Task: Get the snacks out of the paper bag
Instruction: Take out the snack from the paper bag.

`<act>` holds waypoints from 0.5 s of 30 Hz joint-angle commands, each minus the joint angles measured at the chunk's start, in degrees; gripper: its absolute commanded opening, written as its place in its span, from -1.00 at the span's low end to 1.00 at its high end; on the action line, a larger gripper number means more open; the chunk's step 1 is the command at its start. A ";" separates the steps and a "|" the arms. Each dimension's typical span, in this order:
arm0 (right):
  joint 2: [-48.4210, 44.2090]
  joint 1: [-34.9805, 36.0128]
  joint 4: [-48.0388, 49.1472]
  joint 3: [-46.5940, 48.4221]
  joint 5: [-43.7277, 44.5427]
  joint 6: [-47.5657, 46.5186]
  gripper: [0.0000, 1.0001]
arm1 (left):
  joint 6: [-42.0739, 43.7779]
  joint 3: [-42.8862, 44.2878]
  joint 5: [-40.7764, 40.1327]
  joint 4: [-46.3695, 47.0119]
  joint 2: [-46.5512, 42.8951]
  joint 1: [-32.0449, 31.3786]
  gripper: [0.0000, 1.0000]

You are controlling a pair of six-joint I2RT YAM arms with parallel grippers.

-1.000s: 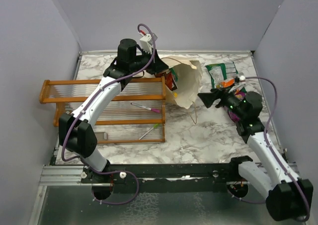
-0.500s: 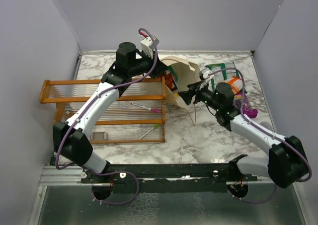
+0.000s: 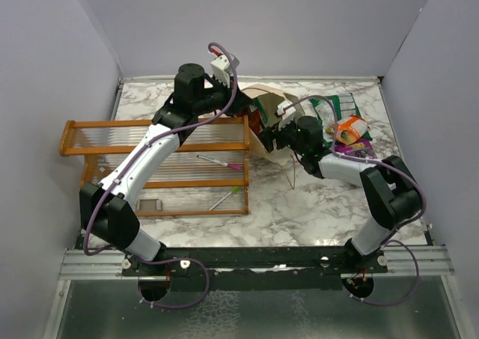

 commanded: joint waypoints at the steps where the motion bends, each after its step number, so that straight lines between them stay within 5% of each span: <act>1: 5.28 0.94 4.30 3.98 4.89 -2.23 0.36 | -0.60 0.03 1.17 1.47 -0.26 0.00 -1.00; 7: 11.47 1.12 6.03 8.07 6.96 -0.87 0.20 | -0.77 0.05 1.49 1.51 -0.27 0.00 -1.00; 15: 13.03 1.12 2.74 11.78 6.13 3.21 -0.67 | -0.94 0.28 2.00 1.39 -0.47 1.21 -1.00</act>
